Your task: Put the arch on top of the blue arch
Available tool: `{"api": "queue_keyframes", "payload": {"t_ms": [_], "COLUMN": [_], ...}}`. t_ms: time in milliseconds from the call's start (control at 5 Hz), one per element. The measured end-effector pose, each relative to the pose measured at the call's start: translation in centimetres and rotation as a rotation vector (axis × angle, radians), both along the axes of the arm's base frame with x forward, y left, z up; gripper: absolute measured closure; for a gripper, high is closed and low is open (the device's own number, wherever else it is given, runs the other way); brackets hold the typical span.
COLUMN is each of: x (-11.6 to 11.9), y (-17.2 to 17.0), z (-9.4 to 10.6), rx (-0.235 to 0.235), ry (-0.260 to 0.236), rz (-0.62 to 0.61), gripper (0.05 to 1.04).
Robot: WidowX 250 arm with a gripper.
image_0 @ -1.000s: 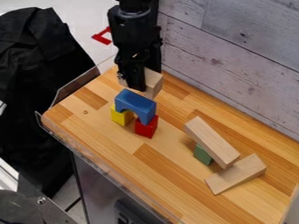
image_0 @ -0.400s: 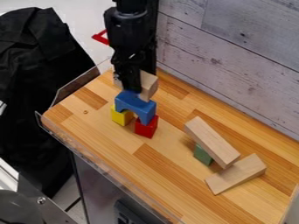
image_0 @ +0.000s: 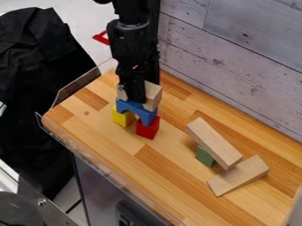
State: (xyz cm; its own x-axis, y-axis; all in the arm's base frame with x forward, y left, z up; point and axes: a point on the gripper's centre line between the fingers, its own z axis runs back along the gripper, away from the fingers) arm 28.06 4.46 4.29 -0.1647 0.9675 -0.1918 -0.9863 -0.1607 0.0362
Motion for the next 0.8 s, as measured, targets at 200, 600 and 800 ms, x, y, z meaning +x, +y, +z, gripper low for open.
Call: {"api": "queue_keyframes", "payload": {"t_ms": [200,600,800], "x": [-0.26,-0.26,-0.54], "y": [-0.09,0.10,0.35], "z": [-0.31,-0.42,-0.71], "rx": [-0.005,-0.015,-0.027], "ry": [0.012,0.009,0.029], "rz": [-0.004,0.001,-0.005], "gripper": [0.504,0.447,0.167]}}
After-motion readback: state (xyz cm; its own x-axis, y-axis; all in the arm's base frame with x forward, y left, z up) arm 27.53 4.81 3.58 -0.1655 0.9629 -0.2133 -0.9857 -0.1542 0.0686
